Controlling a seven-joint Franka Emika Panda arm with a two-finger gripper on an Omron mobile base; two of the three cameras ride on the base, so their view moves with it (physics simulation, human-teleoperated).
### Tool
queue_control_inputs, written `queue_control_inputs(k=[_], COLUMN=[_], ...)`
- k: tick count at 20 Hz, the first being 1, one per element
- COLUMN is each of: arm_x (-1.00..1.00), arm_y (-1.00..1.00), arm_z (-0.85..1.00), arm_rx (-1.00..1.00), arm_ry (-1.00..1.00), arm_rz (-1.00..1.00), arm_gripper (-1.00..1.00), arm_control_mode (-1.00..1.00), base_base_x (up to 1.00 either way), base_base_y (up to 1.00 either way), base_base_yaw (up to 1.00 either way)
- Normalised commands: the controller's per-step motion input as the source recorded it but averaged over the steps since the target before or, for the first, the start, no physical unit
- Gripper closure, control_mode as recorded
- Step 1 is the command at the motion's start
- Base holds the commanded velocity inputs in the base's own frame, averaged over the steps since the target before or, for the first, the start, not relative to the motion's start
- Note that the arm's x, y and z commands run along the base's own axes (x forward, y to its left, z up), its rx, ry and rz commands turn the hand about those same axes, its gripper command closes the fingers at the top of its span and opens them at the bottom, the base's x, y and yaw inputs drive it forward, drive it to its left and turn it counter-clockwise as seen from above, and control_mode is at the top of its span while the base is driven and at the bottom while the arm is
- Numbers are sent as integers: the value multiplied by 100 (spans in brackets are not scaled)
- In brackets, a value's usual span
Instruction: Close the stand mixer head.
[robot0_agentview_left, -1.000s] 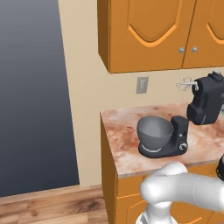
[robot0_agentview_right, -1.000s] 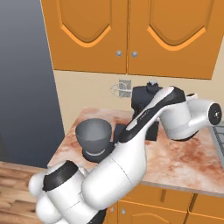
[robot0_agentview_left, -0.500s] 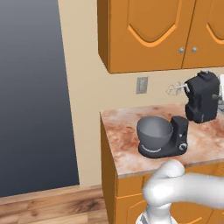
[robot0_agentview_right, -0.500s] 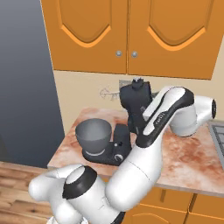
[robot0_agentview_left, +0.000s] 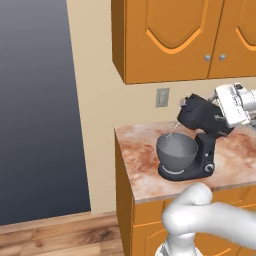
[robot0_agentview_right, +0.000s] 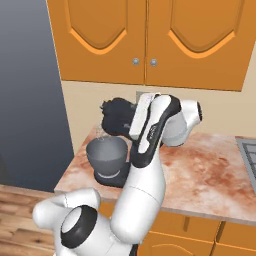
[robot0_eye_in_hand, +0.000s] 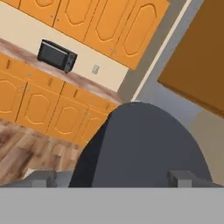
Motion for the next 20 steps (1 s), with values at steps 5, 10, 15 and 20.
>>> queue_control_inputs(k=[5, 10, 15, 20], arm_x=[-15, -27, -46, -9], arm_y=[100, 85, 37, 5], arm_z=[-14, 62, 19, 0], arm_rx=[-28, -37, -39, -4], arm_ry=[5, -7, -18, -3], arm_rz=[48, 23, 2, 0], arm_gripper=[-100, -100, -100, -100], arm_control_mode=[-100, -100, -100, -100], base_base_x=[0, 0, 0, 0], base_base_y=[0, 0, 0, 0], base_base_yaw=[0, 0, 0, 0])
